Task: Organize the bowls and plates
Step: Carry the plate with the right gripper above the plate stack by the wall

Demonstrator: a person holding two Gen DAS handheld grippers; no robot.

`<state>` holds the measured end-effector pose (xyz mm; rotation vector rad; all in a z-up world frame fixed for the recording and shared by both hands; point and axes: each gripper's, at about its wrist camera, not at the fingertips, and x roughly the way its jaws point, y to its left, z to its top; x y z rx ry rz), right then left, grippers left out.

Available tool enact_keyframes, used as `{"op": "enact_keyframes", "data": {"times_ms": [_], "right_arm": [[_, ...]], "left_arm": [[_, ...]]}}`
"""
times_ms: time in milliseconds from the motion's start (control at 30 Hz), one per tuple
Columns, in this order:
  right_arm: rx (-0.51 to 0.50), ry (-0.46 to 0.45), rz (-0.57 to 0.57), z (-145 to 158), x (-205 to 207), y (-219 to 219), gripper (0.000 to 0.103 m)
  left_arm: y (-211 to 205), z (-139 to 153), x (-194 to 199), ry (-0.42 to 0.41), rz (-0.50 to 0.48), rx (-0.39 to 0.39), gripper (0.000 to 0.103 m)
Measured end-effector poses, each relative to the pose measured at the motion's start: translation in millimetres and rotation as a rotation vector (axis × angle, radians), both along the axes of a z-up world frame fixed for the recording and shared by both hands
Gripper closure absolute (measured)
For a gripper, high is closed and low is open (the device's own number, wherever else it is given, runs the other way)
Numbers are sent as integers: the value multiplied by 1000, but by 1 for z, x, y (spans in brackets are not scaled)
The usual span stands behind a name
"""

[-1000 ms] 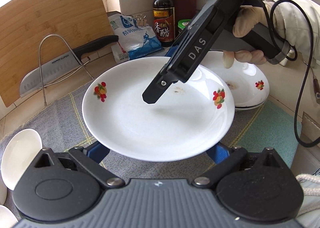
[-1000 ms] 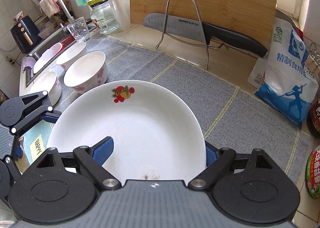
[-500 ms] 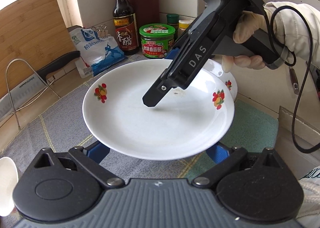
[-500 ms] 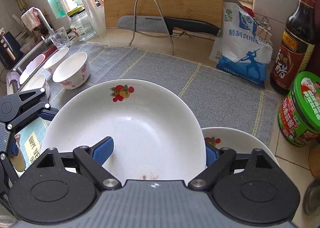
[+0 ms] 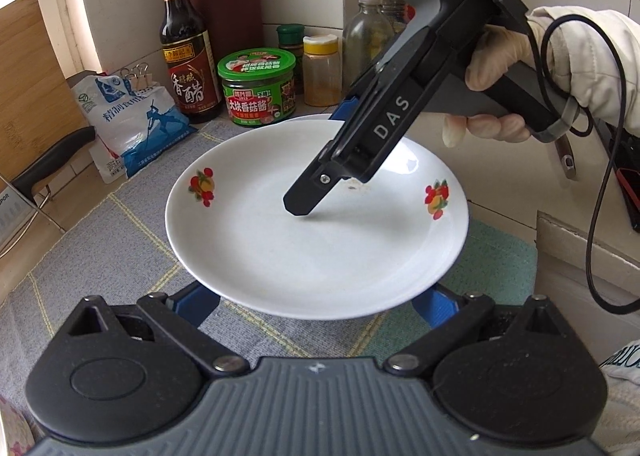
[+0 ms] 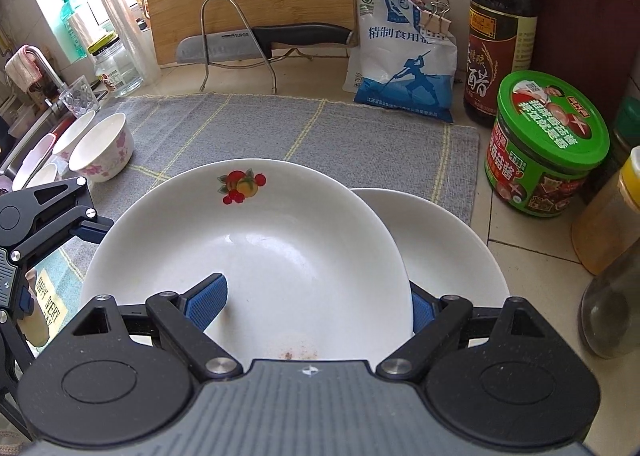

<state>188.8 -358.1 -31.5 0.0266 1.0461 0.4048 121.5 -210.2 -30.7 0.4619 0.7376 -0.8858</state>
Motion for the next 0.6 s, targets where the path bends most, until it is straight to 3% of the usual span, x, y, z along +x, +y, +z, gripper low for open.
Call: {"op": "enact_keyframes", "data": {"times_ms": [600], "right_arm": [[17,15,-58,-11,-4,-23,10]], "left_arm": [[-14,-4,9,8,-43,20,2]]}}
